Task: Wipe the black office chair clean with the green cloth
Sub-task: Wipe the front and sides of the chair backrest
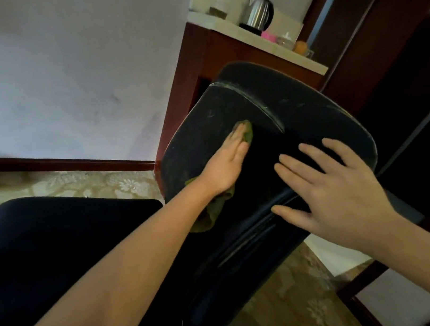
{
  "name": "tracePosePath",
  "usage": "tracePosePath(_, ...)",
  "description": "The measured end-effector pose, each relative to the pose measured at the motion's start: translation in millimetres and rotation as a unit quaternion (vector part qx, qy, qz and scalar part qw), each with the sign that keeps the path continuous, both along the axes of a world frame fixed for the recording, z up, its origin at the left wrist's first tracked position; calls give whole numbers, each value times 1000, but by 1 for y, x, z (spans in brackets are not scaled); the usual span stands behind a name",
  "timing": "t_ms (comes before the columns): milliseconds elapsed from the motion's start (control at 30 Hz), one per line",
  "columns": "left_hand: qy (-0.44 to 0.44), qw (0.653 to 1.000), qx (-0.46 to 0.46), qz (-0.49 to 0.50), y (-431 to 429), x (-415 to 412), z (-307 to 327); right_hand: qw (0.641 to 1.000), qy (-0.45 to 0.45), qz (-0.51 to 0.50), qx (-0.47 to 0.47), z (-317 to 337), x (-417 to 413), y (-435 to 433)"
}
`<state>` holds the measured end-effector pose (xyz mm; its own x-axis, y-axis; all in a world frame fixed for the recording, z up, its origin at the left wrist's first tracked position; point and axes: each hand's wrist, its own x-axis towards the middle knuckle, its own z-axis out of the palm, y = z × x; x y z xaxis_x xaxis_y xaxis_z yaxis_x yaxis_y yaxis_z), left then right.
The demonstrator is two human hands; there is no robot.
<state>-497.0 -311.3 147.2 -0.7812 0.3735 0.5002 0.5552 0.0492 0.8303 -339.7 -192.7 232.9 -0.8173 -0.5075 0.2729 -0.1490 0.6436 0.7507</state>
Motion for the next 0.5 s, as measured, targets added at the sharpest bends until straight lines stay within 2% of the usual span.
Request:
tracePosePath(67,-37,999,-6,23,-4,2,-6,1000,4,6,-7,0,0,0)
tracePosePath(167,-33,999,9,32,-7,24,-17,1000,7,16,-14,-1,0,1)
tracePosePath(300,19,994,78,-78,-11,57,-17,999,17,36,-27,-2,-1,0)
tracePosePath(400,107,989,40,-90,-3,55,2,999,23,40,-26,-1,0,1)
tracePosePath(500,141,988,-5,-63,2,37,21,999,22,44,-18,-1,0,5)
